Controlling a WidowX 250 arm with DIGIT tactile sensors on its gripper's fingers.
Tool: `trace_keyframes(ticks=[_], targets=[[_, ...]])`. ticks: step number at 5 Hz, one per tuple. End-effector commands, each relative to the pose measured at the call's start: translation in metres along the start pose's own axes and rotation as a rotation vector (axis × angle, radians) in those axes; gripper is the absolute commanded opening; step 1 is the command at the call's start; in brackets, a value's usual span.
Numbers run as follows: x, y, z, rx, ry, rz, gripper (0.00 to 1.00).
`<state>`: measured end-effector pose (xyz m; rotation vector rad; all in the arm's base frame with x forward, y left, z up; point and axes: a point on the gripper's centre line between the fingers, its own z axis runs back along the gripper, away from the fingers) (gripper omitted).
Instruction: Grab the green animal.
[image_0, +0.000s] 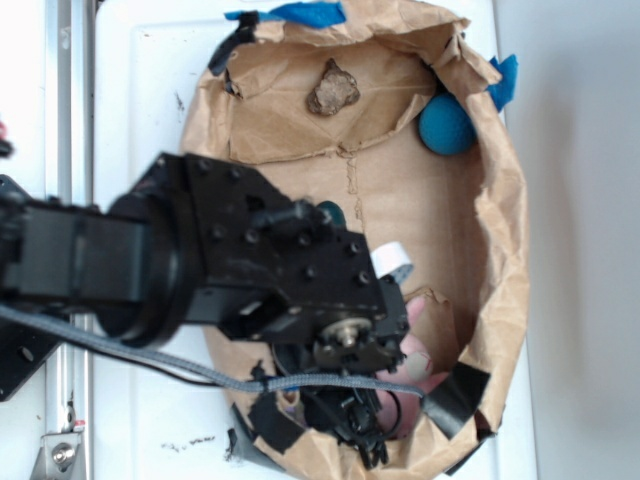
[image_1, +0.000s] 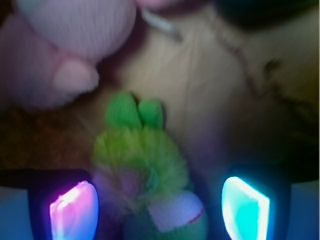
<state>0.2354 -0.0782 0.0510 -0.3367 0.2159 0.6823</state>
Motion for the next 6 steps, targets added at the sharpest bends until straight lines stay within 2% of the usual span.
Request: trace_keyframes(ticks=[1, 2, 3, 4, 5, 6], targets=[[0.002, 0.001, -0.022, 0.036, 0.083, 0.001, 1.00], [0.011, 0.008, -0.025, 0.056, 0.084, 0.034, 0.00], [0.018, 0.008, -0.016, 0.043, 0.068, 0.025, 0.00], [0.027, 0.009, 0.004, 0.024, 0.018, -0.001, 0.00], [0.038, 0.019, 0.036, -0.009, -0.068, -0.042, 0.00], [0.045, 0.034, 0.066, 0.016, -0.246, -0.182, 0.00]])
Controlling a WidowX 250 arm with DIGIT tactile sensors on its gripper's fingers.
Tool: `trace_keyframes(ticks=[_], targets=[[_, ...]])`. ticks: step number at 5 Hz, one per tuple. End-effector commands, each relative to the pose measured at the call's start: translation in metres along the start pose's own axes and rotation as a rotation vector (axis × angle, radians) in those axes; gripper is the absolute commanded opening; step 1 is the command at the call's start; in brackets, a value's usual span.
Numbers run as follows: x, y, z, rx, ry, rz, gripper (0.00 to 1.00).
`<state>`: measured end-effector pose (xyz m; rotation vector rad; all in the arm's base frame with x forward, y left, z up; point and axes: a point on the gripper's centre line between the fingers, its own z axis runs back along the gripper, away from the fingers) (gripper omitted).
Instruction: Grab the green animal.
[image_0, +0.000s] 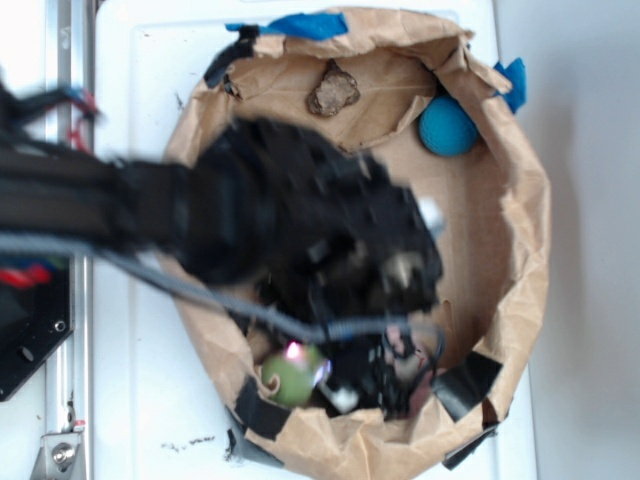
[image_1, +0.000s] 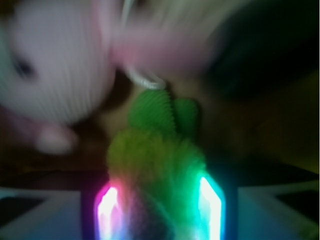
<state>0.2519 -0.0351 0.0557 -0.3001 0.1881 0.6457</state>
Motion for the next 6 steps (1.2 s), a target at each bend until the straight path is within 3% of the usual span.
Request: trace_keyframes(ticks=[1, 2, 3, 4, 6], targets=[[0.003, 0.029, 0.069, 0.062, -0.354, -0.276, 0.00], [0.000, 0.037, 0.089, 0.171, -0.510, -0.367, 0.00], [-0.001, 0.042, 0.099, 0.181, -0.534, -0.434, 0.00], [-0.003, 0.042, 0.114, 0.169, -0.435, -0.463, 0.00], [-0.009, 0.042, 0.132, 0.135, -0.358, -0.414, 0.00]])
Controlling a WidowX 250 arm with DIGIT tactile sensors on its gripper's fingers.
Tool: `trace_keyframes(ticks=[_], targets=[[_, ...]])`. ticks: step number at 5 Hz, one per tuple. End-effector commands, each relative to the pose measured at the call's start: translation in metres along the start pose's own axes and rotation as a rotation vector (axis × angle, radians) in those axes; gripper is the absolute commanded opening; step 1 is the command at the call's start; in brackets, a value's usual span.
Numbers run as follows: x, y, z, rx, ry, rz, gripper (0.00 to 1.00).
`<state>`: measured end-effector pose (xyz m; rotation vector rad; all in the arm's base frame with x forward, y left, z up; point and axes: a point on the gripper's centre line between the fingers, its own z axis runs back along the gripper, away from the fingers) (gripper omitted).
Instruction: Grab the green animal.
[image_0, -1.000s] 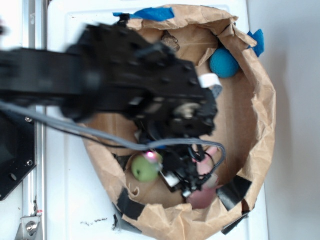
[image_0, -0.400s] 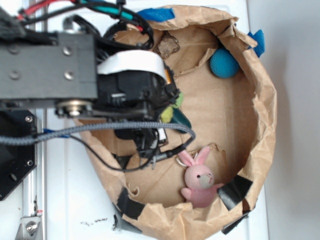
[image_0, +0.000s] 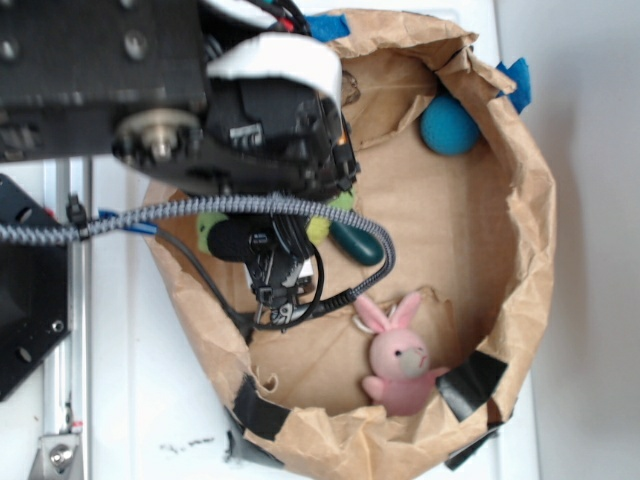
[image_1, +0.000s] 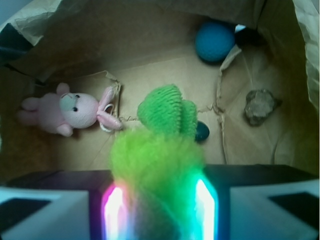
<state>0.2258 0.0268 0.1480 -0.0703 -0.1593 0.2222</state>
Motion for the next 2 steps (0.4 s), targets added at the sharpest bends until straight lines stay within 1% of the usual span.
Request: trace_keyframes(ticks=[1, 2], targets=[[0.0141, 0.0005, 0.0261, -0.007, -0.021, 0.067, 0.00], [0.0197, -0.0044, 0.0194, 0.010, -0.027, 0.088, 0.00]])
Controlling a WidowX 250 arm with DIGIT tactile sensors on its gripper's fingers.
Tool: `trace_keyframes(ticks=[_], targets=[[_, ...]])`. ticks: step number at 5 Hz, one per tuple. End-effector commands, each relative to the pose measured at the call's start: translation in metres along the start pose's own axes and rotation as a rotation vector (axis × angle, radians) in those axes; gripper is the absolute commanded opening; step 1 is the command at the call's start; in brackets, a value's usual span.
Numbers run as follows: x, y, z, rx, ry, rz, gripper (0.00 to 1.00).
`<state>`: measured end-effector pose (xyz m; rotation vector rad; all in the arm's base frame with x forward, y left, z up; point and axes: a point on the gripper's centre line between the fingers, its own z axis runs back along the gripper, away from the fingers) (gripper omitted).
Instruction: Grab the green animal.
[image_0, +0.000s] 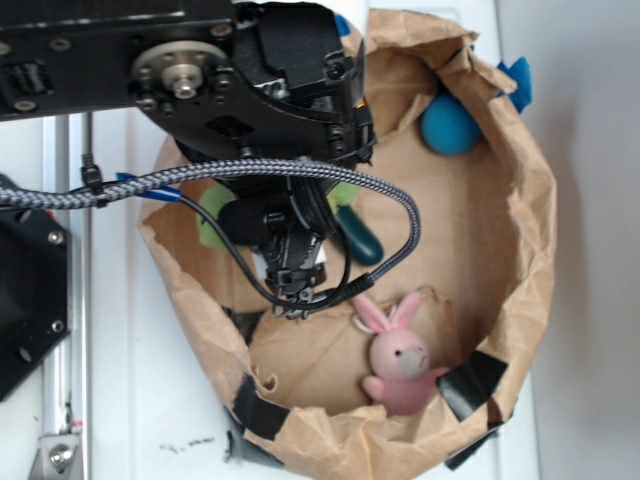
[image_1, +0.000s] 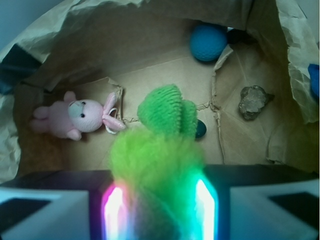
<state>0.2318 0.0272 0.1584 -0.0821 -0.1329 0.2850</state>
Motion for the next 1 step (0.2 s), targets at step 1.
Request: trace_keyframes(ticks=[1], targets=[[0.0161, -0.0032, 0.0063, 0.020, -0.054, 0.062, 0.00]])
